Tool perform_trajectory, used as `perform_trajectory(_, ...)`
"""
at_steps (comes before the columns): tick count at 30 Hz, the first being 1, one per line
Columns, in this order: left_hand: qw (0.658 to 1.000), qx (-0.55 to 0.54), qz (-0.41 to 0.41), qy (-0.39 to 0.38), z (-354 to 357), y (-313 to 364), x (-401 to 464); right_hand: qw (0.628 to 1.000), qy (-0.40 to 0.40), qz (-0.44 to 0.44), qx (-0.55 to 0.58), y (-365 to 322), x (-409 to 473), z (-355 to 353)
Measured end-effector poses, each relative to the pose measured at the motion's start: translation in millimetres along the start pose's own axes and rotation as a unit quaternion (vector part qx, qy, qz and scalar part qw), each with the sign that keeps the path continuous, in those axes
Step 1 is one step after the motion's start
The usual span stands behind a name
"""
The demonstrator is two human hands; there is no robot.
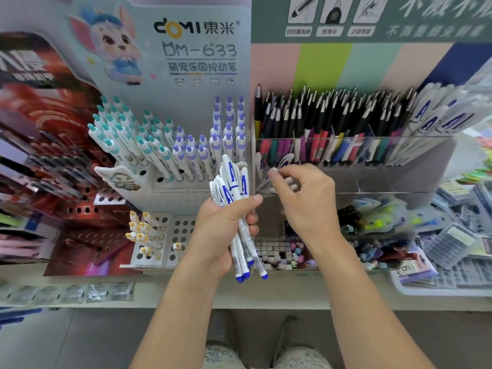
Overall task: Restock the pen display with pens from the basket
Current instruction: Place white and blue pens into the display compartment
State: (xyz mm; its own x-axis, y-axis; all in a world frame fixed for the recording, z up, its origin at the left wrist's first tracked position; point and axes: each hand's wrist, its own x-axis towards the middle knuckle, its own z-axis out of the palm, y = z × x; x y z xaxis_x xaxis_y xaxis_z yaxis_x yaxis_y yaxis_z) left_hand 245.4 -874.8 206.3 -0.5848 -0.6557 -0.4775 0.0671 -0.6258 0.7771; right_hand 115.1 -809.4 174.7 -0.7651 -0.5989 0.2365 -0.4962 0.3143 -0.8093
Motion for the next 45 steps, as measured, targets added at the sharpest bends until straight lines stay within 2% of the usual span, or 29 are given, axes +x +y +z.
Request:
perform_trajectory(6, 1.0, 0.004, 0.004, 0.005, 1, 0, 1, 0.99, -0.061, 0.069, 0.111, -15, -1, 2)
perform_trajectory(12, 1.0, 0.02, 0.01, -0.005, 3, 1, -3, 0.988, 0.006, 0.09, 0.127, -12, 5, -14)
perform_trajectory(16, 0.997, 0.06, 0.028, -0.027, 8, 2, -6, 0.986, 0.068, 0.068, 0.14, -23, 9, -31)
perform_trajectory(18, 0.995, 0.086, 0.042, -0.031, 11, 1, -6, 0.987, 0.014, 0.048, 0.156, -35, 10, -40)
perform_trajectory(21, 0.988, 0.132, 0.058, -0.049, 16, 0, -5, 0.973, -0.13, 0.067, 0.181, -50, 7, -41)
perform_trajectory(26, 0.984, 0.156, 0.058, -0.06, 20, 0, -5, 0.949, -0.145, 0.142, 0.242, -52, 2, -37)
perform_trajectory(31, 0.98, 0.18, 0.067, -0.044, 18, -2, -4, 0.985, -0.108, 0.084, 0.106, -51, -2, -36)
perform_trajectory(37, 0.974, 0.199, 0.098, -0.054, 22, -1, -7, 0.984, -0.132, 0.084, 0.08, -60, -3, -35)
perform_trajectory(43, 0.979, 0.18, 0.077, -0.051, 21, -7, -7, 0.994, -0.078, 0.071, -0.014, -61, -5, -30)
perform_trajectory(45, 0.988, 0.132, 0.052, -0.061, 19, -6, -5, 0.992, -0.087, 0.081, 0.035, -59, -3, -31)
